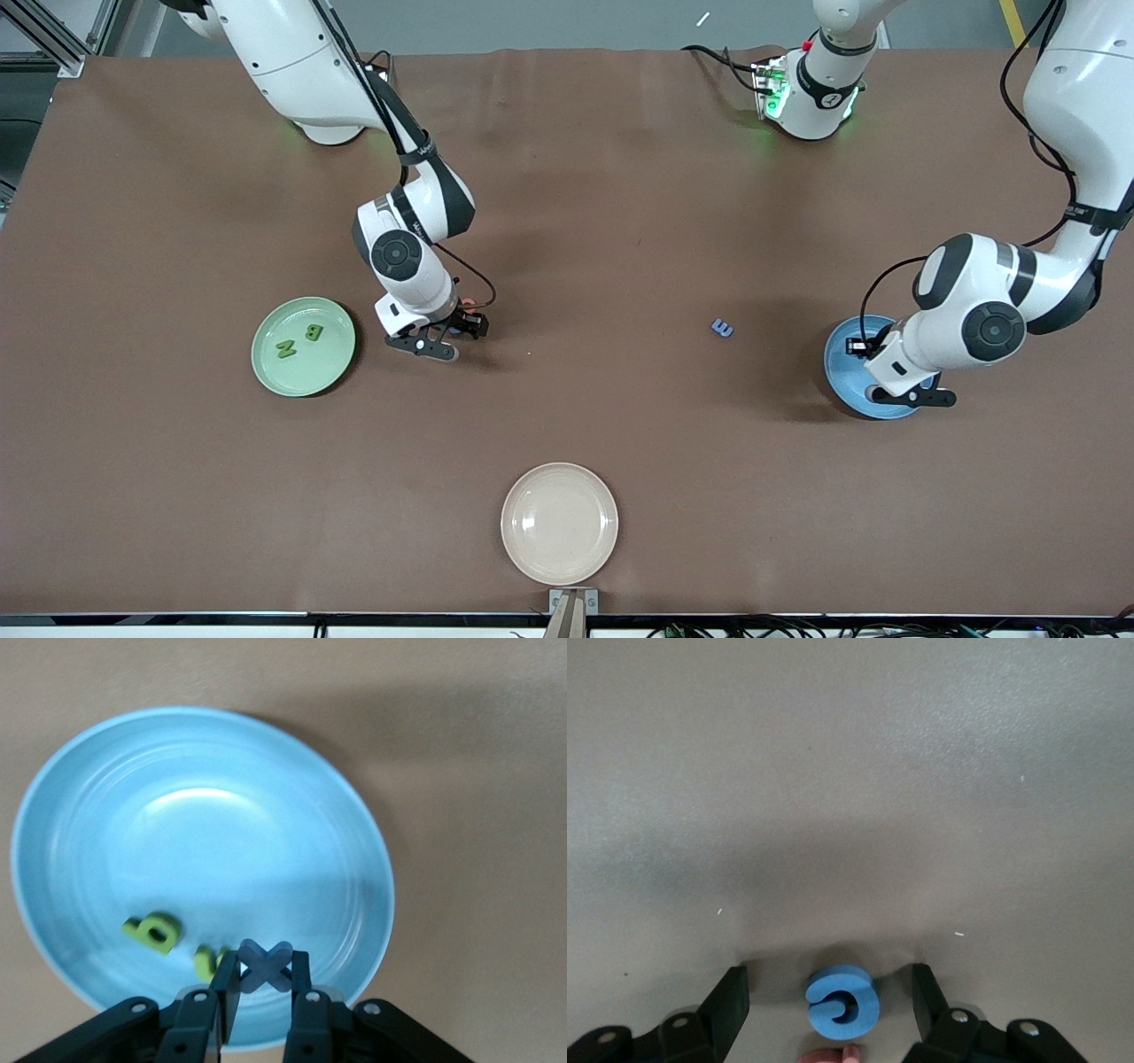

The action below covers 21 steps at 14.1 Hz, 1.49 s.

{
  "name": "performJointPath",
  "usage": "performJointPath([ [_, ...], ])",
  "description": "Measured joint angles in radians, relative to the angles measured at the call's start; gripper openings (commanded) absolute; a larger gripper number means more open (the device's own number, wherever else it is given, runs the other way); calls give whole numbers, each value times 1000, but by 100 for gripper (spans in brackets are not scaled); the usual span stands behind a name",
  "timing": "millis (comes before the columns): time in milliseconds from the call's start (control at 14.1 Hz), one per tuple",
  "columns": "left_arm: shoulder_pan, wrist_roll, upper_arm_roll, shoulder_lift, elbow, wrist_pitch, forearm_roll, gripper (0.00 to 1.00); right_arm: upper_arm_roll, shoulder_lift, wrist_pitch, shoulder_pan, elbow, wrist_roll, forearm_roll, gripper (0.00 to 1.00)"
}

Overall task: Sort upper and lower case letters into plates
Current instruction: 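Drop the x in the blue plate while the right gripper places c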

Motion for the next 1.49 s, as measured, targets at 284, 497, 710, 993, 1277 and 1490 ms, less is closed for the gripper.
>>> performJointPath([
  [284,-1,0,2,41,-4,54,46,17,-2,-4,-5,2,1,1,0,30],
  [497,1,0,9,61,-4,78,70,17,-6,-13,-19,2,1,1,0,6],
  [710,1,0,11,64,-4,81,73,18,-7,-13,-26,2,3,1,0,1],
  [993,1,0,13,65,-4,82,75,21,-25,-30,-145,-33,37,-57,0,1],
  [1277,1,0,13,65,-4,82,75,89,-32,-106,-292,-173,56,-290,0,1],
  [1490,1,0,9,62,5,80,76,99,-36,-122,-315,-303,54,-495,-1,1],
])
